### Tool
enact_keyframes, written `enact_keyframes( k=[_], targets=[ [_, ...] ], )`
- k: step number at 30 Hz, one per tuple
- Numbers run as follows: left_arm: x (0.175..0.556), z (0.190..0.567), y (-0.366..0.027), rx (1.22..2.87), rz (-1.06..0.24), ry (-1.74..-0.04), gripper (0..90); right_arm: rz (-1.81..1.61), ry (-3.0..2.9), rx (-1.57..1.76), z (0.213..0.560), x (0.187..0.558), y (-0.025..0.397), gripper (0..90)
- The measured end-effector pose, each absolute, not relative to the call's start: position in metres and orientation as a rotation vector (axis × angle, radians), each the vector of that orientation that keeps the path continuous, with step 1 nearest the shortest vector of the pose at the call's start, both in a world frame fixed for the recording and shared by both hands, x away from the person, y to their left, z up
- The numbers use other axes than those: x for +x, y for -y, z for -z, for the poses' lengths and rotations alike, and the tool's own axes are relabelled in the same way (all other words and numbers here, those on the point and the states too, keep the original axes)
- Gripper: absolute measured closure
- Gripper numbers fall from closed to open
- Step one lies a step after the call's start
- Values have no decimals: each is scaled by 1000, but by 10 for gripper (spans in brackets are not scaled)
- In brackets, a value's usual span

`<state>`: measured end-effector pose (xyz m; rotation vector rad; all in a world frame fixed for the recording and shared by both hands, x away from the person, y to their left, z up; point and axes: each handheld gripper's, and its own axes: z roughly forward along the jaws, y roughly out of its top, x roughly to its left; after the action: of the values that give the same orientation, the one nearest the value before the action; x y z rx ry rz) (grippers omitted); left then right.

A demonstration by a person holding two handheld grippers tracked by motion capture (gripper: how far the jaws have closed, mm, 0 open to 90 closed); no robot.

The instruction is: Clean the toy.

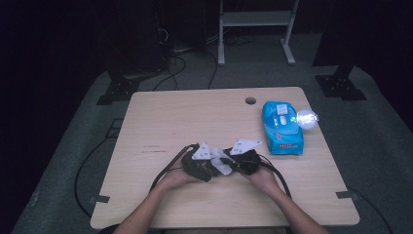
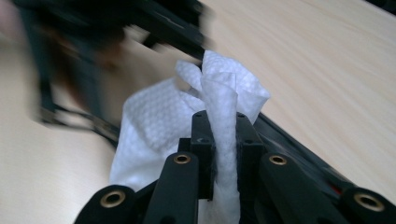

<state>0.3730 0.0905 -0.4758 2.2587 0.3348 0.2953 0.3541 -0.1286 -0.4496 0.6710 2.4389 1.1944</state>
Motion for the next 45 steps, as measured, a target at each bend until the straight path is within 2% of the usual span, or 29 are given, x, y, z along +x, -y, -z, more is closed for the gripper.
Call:
enact_keyframes(
  k=[5,13,20,27,32,40,45],
  targets=[
    [373,476,-89,2252,-286,-345,239,-1182,-2405,773,455,356,156,813],
    [373,476,-89,2264,-302,-333,239,-1349,-2481,660,453,340,116,814],
    [373,473,-89,2238,-293,-340,240,-1343,-2463,713,452,344,124,816],
    [372,475,-88,2259,-298,-339,240,-1364,-2491,669,451,341,111,816],
    [372,472,-89,2232,-301,-340,240,-1264,-2407,758,449,352,128,817],
    [369,472,-86,2255,-327,-323,240,-1318,-2406,754,444,363,101,817],
    [371,473,-89,2258,-323,-328,240,-1248,-2378,809,446,375,109,817]
  ],
)
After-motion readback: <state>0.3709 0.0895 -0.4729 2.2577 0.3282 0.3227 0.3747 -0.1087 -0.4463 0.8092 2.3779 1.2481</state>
